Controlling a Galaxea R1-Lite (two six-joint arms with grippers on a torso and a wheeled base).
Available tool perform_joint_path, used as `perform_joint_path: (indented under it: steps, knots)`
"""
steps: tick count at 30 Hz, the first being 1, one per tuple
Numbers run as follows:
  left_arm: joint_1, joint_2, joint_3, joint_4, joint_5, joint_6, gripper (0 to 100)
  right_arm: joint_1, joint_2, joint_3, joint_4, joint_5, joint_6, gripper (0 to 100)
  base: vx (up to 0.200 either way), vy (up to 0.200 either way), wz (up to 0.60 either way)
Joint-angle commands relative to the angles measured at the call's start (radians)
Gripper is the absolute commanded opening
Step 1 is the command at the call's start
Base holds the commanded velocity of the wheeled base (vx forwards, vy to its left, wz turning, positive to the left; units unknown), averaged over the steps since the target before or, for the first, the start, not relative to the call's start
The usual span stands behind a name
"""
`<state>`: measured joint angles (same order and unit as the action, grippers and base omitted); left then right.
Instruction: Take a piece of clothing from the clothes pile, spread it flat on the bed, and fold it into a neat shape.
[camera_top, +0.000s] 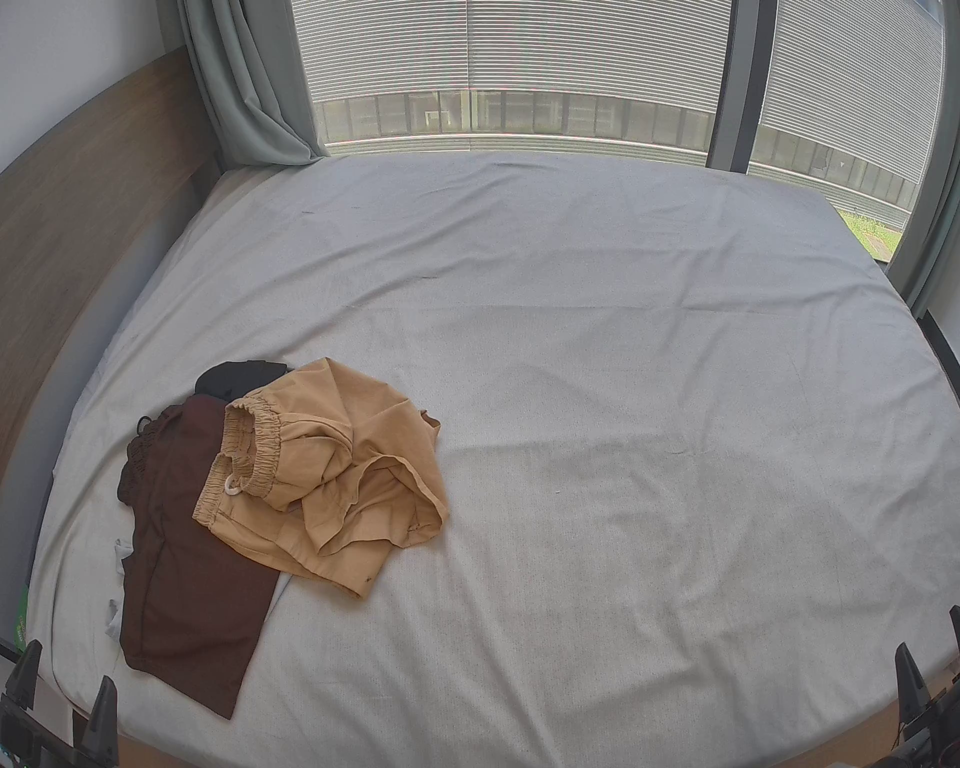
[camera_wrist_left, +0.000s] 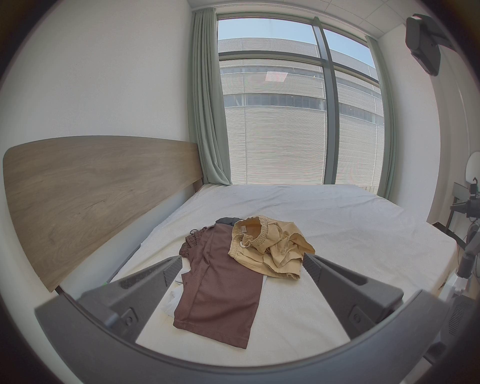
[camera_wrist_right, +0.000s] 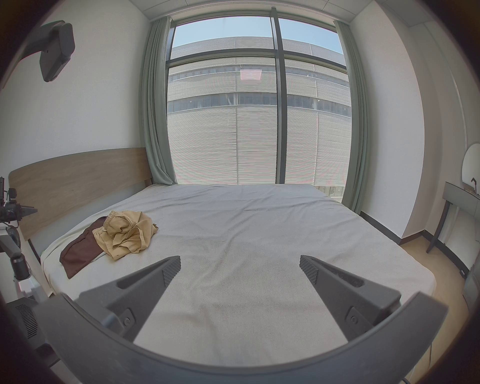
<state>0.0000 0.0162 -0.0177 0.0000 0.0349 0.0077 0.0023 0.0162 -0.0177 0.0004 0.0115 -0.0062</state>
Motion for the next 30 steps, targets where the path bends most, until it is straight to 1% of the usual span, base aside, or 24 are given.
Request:
perform_joint_path:
  steps: [1, 30]
  knots:
    - [0.0, -0.016, 0.018, 0.002, 0.002, -0.006, 100, -0.001, -0.012, 0.016, 0.0, 0.001, 0.002, 100, 0.0, 0.0, 0.0]
    - [0.003, -0.016, 0.018, -0.002, 0.005, -0.032, 100, -0.001, -0.012, 0.016, 0.001, 0.001, 0.002, 100, 0.0, 0.0, 0.0]
